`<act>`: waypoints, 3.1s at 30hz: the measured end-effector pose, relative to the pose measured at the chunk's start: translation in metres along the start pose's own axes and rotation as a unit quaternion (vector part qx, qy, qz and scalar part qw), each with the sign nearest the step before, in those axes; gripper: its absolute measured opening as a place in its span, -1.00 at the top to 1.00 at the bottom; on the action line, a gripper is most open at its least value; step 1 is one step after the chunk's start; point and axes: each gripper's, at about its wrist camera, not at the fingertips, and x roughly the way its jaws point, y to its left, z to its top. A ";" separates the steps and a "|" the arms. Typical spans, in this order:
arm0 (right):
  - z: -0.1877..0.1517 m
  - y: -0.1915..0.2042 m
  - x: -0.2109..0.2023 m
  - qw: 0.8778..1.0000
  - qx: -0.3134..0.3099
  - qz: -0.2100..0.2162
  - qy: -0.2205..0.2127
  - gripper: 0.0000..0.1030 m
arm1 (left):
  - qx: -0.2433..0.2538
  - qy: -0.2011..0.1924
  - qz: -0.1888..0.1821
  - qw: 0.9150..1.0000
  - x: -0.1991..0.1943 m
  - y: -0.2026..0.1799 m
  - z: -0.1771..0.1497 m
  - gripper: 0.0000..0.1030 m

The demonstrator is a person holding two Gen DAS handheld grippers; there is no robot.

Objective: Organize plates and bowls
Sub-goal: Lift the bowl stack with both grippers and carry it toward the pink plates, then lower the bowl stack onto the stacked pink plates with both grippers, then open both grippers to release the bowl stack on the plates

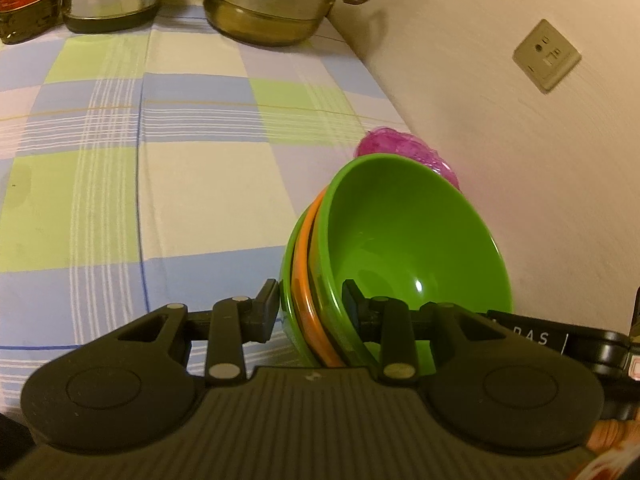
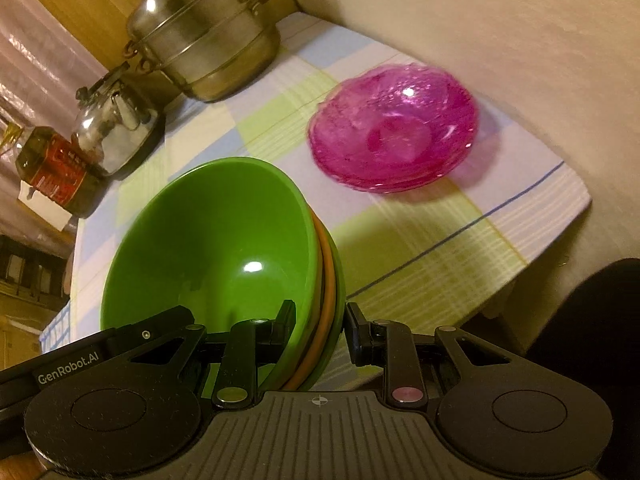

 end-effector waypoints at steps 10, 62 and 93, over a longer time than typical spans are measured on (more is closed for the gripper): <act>0.003 -0.027 -0.024 1.000 0.022 0.000 -0.013 0.49 | 0.019 0.004 -0.011 1.000 0.003 -0.032 -0.003 0.41; 0.167 -0.095 0.047 0.998 0.047 -0.040 -0.033 0.49 | 0.063 0.050 -0.018 0.997 0.159 -0.107 0.135 0.41; 0.166 -0.094 0.066 0.998 0.028 -0.044 -0.033 0.48 | 0.057 0.049 -0.017 0.997 0.170 -0.099 0.133 0.43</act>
